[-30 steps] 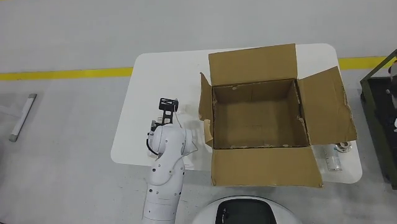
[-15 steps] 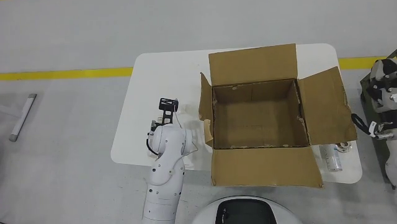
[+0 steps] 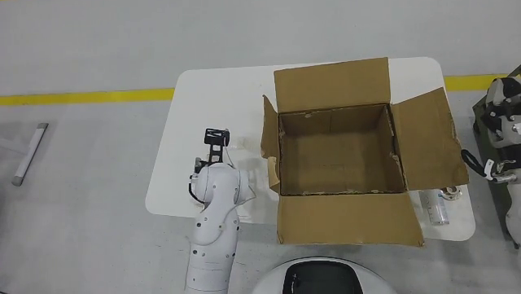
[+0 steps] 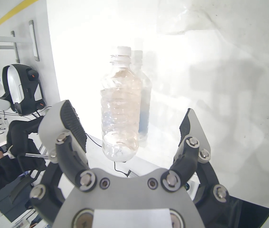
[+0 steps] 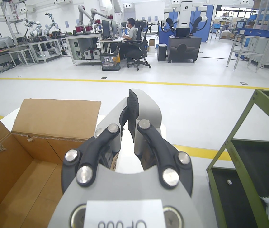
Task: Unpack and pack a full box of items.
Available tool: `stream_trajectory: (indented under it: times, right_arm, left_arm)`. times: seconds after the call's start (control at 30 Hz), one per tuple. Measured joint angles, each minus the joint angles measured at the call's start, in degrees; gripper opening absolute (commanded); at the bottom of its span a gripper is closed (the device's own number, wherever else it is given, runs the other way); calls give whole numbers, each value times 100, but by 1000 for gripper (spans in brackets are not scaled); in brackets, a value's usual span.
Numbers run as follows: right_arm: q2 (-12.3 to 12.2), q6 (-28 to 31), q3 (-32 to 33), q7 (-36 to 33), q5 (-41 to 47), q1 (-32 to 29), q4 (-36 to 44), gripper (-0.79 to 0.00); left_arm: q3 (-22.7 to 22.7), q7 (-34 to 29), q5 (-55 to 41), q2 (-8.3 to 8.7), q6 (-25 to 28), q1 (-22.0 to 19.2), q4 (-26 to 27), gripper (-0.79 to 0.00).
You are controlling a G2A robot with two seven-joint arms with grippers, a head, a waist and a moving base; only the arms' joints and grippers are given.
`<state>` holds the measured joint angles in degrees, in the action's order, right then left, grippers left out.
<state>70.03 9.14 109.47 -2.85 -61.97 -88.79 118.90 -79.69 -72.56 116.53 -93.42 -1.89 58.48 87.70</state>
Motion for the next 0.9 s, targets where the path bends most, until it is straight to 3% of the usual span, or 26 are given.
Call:
stream_trajectory:
  times: [0.13,0.47,0.7,0.9]
  right_arm:
    - [0,0,0,0,0,0,0,-785]
    - [0,0,0,0,0,0,0,-785]
    - [0,0,0,0,0,0,0,-785]
    - [0,0,0,0,0,0,0,-785]
  left_arm:
    - [-225,-297,-339,6,24,-32,402,0]
    - [-608,-379,285,108,588,215,1192,0]
    - [-1064,-1204,-583,72,273,-236,932,0]
    - [-1398,-1550,-1682,76,389,-674,610,0]
